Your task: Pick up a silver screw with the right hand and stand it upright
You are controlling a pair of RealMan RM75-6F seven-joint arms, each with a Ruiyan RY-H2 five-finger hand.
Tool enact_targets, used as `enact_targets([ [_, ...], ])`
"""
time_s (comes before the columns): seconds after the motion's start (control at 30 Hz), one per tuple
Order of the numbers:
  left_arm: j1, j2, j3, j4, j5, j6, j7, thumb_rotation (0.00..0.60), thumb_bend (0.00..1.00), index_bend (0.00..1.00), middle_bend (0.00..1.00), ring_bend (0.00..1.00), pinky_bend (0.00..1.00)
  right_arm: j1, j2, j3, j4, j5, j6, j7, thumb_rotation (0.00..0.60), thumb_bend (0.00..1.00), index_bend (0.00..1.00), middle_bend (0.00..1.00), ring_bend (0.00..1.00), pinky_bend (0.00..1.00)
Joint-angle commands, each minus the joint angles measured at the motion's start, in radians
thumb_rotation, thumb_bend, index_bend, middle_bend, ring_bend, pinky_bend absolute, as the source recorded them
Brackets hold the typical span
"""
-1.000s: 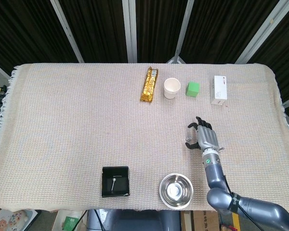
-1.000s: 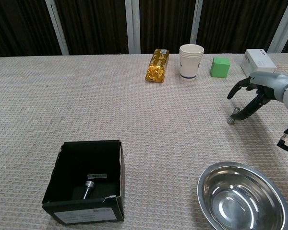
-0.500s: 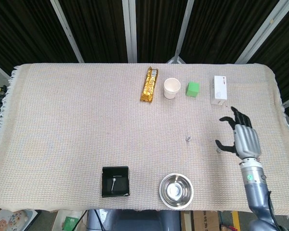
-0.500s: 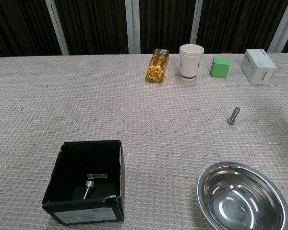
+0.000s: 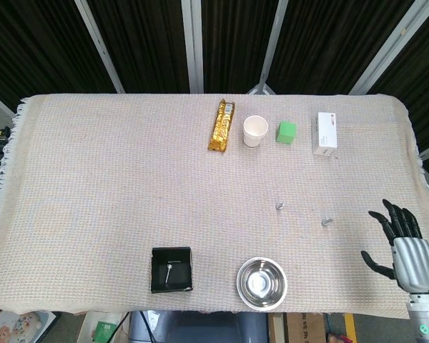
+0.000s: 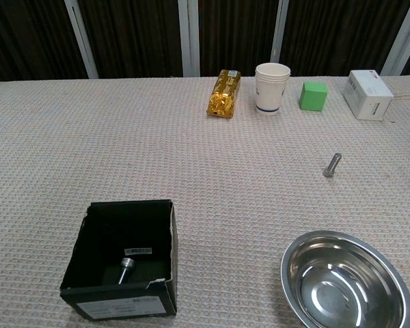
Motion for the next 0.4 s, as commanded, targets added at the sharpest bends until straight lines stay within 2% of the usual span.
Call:
enact_targets([
  [0.03,0.001,0.001,-0.001,0.004,0.005,0.003,-0.014,0.600,0.04,0.07,0.06,0.02,0.13,-0.021,-0.033,-0.013,0.042,-0.018,0.019,-0.096,0.600,0.25,0.19,0.00,0.00,0.00],
  [0.17,0.004,0.008,0.001,0.013,0.010,0.002,-0.041,0.600,0.04,0.06,0.06,0.02,0.13,-0.025,-0.042,-0.004,0.061,-0.005,0.015,-0.124,0.600,0.25,0.19,0.00,0.00,0.00],
  [0.4,0.006,0.024,0.012,0.015,0.019,-0.012,-0.060,0.600,0.04,0.06,0.06,0.02,0.13,-0.020,-0.045,0.006,0.085,-0.002,-0.007,-0.093,0.600,0.25,0.19,0.00,0.00,0.00],
])
